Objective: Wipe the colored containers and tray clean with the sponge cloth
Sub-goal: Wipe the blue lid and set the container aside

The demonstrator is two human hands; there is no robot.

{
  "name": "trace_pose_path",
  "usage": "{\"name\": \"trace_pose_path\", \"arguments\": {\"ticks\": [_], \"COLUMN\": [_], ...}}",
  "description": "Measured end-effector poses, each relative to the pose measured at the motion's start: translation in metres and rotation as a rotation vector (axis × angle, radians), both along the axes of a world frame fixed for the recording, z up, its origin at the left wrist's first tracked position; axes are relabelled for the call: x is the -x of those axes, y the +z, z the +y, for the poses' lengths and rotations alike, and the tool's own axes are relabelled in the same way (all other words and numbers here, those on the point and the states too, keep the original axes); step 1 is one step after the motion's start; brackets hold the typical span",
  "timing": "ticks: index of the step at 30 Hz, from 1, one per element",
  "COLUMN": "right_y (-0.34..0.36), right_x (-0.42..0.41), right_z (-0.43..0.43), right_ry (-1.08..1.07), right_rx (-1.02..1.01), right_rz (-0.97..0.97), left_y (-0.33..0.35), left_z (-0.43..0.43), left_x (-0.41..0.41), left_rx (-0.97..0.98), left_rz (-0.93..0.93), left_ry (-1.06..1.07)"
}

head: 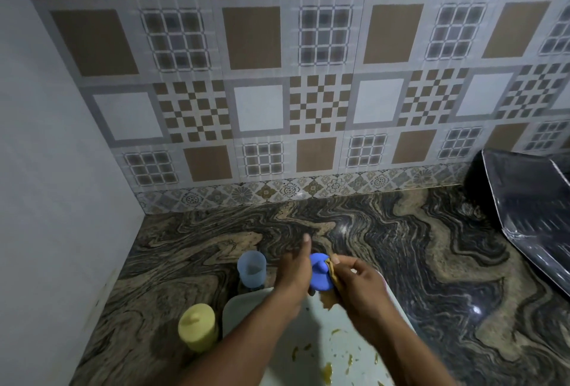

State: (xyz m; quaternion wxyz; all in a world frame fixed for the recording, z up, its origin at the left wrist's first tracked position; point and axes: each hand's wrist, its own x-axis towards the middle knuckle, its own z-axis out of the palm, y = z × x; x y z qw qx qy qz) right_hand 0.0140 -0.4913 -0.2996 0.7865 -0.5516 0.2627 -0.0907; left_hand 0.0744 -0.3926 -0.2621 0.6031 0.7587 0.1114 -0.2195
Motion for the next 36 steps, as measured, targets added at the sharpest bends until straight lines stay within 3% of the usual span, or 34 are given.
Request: {"name": "trace_pose_path", "arguments": {"ticks": [2,4,7,10,13,15,16,19,22,23,26,28,29,31,33,35,36], "right_y": [0.012,0.019,0.006,-0.013,0.007,0.027,0.031,0.024,0.003,0.002,0.02,0.032,0.034,0.029,0.012,0.001,0.003], "right_x": [0.002,0.002,0.001,0.004,0.008,0.009,0.007,-0.001,0.0,0.003,0.007,0.008,0.006,0.003,0.001,0.002,0.003], "right_z": [-0.02,-0.022,0.01,0.033,0.007,-0.011,-0.015,0.005,0.031,0.03,-0.001,-0.02,-0.021,-0.005,0.02,0.031,0.026], "right_ry": [0.196,0.248,0.0,-0.137,0.036,0.198,0.237,0.094,-0.093,-0.1,0.106,0.27,0.279,0.155,-0.049,-0.151,-0.135], "right_rx": [0.093,0.112,0.069,-0.121,-0.015,0.046,0.051,0.009,-0.104,-0.112,-0.022,0.04,0.047,0.063,0.063,0.018,0.011], "right_rz": [0.034,-0.021,-0.131,-0.09,0.004,0.041,0.033,-0.093,-0.139,-0.111,0.003,0.051,0.033,-0.055,-0.129,-0.109,-0.07], "left_y": [-0.001,0.007,0.017,0.014,-0.006,-0.013,-0.002,0.011,0.008,0.003,-0.002,-0.003,0.001,0.005,0.011,0.003,-0.004], "left_z": [0.005,0.003,-0.006,-0.006,0.006,0.007,0.006,-0.004,-0.008,-0.006,0.01,0.011,0.008,-0.003,-0.007,-0.006,-0.003], "left_x": [-0.01,-0.012,-0.005,0.005,-0.003,-0.012,-0.013,-0.01,-0.003,-0.001,-0.006,-0.017,-0.018,-0.016,-0.009,-0.006,-0.006], "left_rx": [0.017,-0.065,-0.118,-0.032,0.157,0.143,0.099,-0.087,0.032,0.081,0.174,0.13,0.065,-0.051,-0.075,-0.018,0.033], "left_rz": [0.054,-0.062,-0.223,-0.128,0.171,0.189,0.113,-0.168,-0.138,-0.06,0.239,0.232,0.142,-0.085,-0.152,-0.11,-0.025], "left_ry": [-0.163,-0.198,0.096,0.26,-0.021,-0.207,-0.246,0.032,0.246,0.227,-0.145,-0.317,-0.318,-0.099,0.113,0.17,0.094]}}
